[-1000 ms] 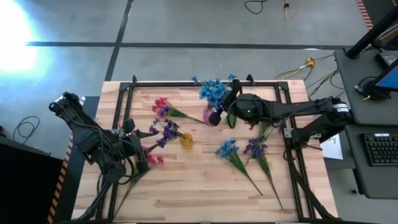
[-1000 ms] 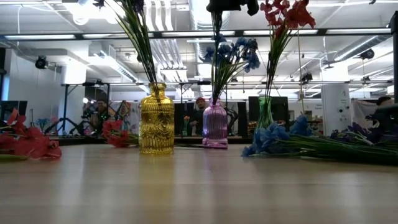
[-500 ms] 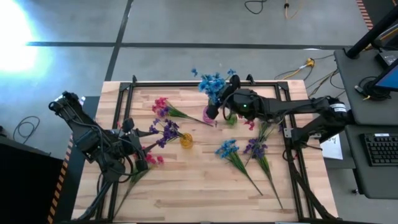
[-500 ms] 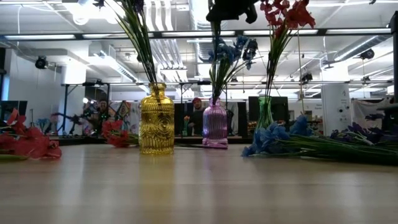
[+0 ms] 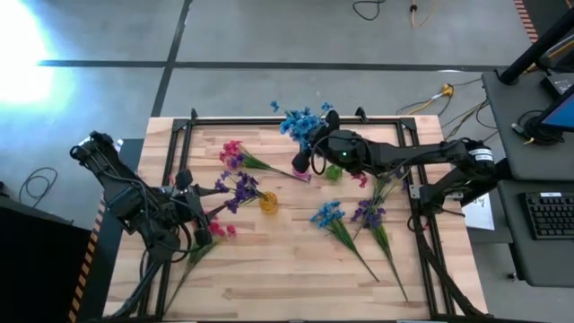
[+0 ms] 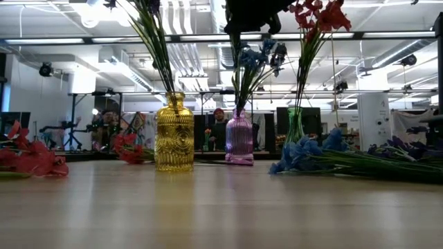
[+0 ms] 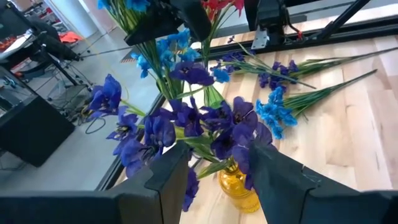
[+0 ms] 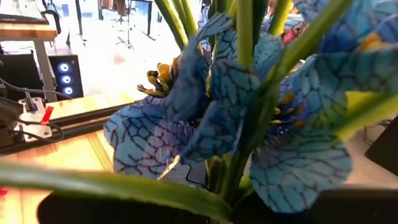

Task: Sort flowers into vase by color
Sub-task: Put the left blue flowers into the pink vase

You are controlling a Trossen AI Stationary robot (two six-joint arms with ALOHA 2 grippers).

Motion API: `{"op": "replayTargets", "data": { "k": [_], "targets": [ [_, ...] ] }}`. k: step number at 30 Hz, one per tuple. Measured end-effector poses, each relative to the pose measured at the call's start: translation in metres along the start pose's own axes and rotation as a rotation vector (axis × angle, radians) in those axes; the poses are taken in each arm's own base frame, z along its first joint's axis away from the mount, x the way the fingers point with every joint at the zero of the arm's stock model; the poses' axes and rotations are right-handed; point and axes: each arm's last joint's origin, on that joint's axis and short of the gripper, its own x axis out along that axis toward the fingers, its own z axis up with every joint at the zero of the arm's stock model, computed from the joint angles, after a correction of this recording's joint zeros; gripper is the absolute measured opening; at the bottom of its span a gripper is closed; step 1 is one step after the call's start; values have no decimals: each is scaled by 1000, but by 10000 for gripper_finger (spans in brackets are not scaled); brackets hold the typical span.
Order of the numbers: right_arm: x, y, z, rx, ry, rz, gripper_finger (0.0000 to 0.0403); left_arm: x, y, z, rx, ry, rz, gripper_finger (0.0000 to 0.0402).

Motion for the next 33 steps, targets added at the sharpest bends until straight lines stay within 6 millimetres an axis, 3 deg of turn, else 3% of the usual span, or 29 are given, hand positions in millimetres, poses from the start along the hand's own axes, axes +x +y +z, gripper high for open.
{"op": "replayTargets", "data": {
  "k": [12,20,33],
  "targets": [
    [1,0,-5,-10,42,0,18,-6,12,3,-51,-22,-14,155],
    [1,0,-5,4,47,0,18,-7,9,6,-109,-3,-105,155],
    [9,-2,-11,30,67,-22,18,-24,26,33,-163,-7,-200,155]
  ]
}}
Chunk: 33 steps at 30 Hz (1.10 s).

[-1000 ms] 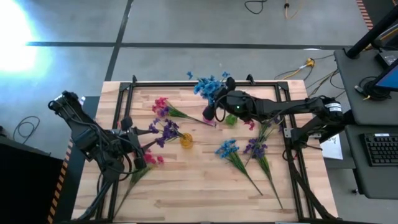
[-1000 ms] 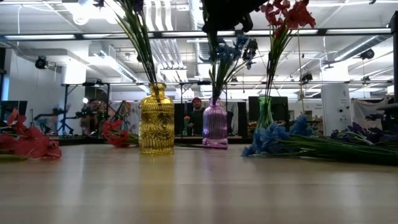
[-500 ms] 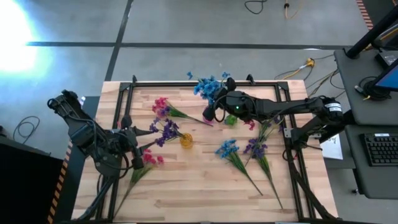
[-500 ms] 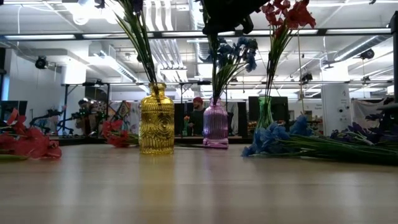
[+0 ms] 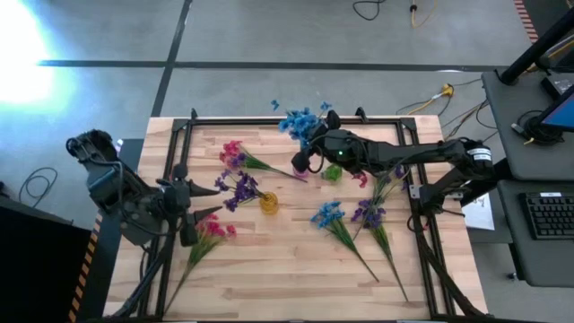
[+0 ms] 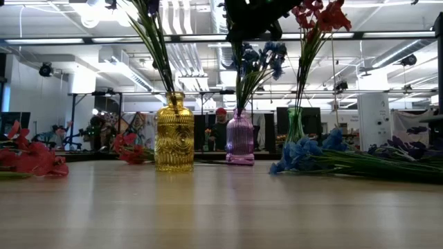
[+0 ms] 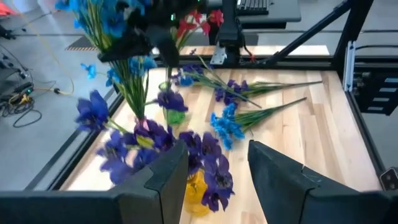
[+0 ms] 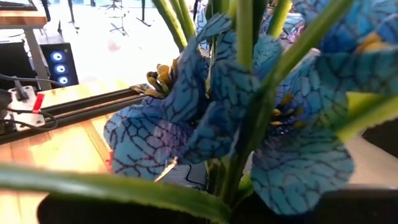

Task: Sort flowers into vase by color
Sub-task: Put the left blue flowers into the pink vase

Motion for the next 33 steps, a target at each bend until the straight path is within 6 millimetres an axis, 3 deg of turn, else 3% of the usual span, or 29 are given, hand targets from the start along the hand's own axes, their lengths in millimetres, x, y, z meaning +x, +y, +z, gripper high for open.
{"op": "replayTargets", "data": {
  "k": [10,23,33],
  "targets": [
    [16,5,-16,23,57,-17,18,-9,6,14,46,-34,-13,155],
    [13,4,-16,36,97,-15,18,-11,8,14,62,-27,-4,155],
    [23,10,-30,7,140,-15,18,-10,8,13,59,-25,-2,155]
  ]
}}
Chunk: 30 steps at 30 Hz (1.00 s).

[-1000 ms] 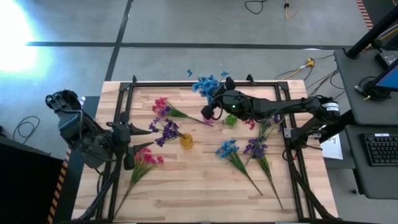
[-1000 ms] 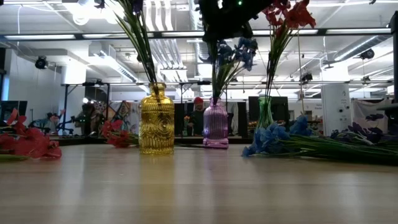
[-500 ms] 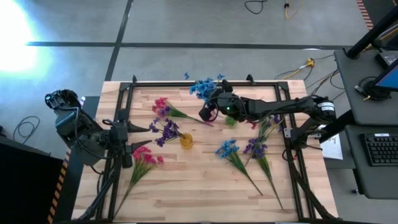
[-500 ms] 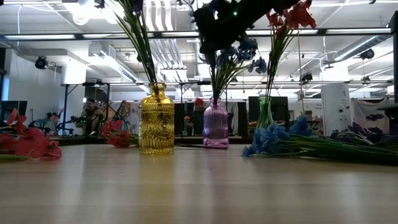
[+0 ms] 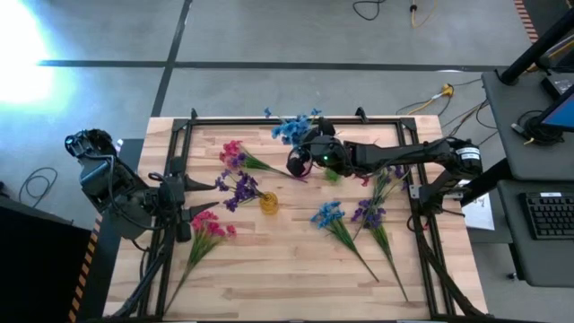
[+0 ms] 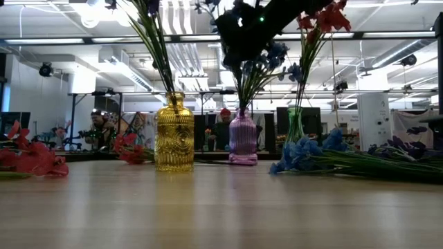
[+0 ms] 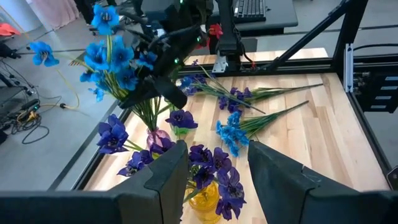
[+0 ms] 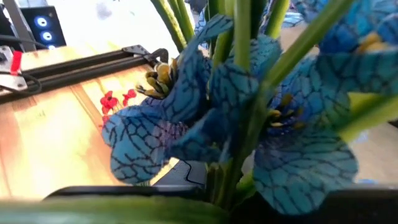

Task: Sort flowers into vase by color
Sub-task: Put the left blue flowers into the pink vase

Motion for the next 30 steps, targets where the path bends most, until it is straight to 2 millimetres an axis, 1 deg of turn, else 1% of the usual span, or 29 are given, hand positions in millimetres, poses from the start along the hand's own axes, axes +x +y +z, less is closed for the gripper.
{"op": "replayTargets", "data": {
  "k": [3,11,14,17,22,26,30],
  "targets": [
    [3,2,-3,-13,10,-2,18,0,0,0,-3,0,0,155],
    [4,2,-4,-7,8,0,18,0,0,0,0,1,1,155],
    [3,3,-3,0,8,20,30,0,0,0,0,1,1,155],
    [3,3,-3,17,9,27,58,0,0,0,1,2,1,155],
    [-1,5,-2,19,24,35,124,1,0,-1,3,6,3,155],
    [-10,10,7,14,45,51,175,1,-1,-1,0,6,3,155],
    [-18,13,19,22,66,60,216,1,-1,-1,-3,7,3,155]
  ]
}}
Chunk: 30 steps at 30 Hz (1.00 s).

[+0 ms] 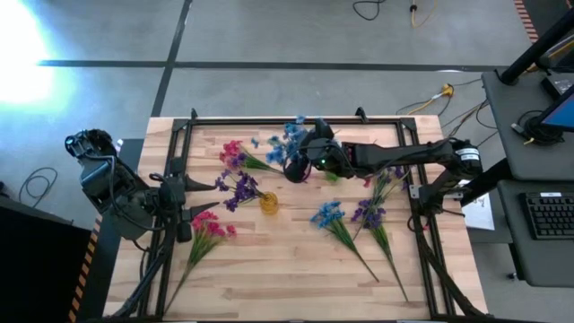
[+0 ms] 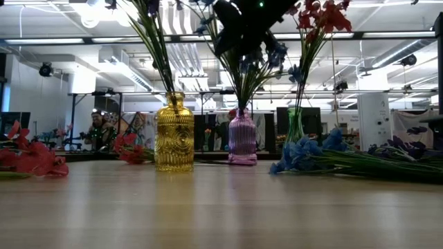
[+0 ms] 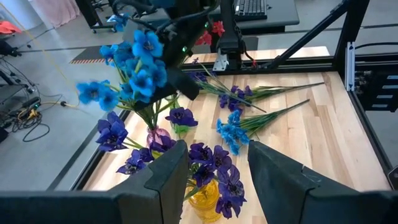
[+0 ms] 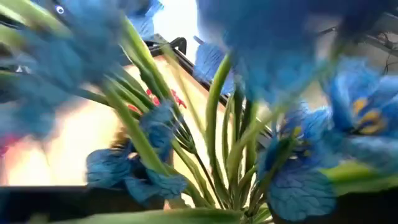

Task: Sort flowers into vase by color
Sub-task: Put the left blue flowers into the pink vase

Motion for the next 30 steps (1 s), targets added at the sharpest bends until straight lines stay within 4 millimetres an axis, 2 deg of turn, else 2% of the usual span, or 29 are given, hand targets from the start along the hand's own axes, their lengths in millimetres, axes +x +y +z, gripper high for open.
{"op": "replayTargets", "data": {
  "k": [8,15,21,30],
  "targets": [
    [-10,6,8,1,28,14,264,0,0,0,-4,0,0,155],
    [-13,7,12,-57,24,14,265,0,0,0,-4,0,0,155],
    [-14,6,15,-80,19,15,215,0,0,0,-12,0,0,155],
    [-12,1,15,-86,31,-4,85,0,0,0,-16,0,0,155]
  ]
}}
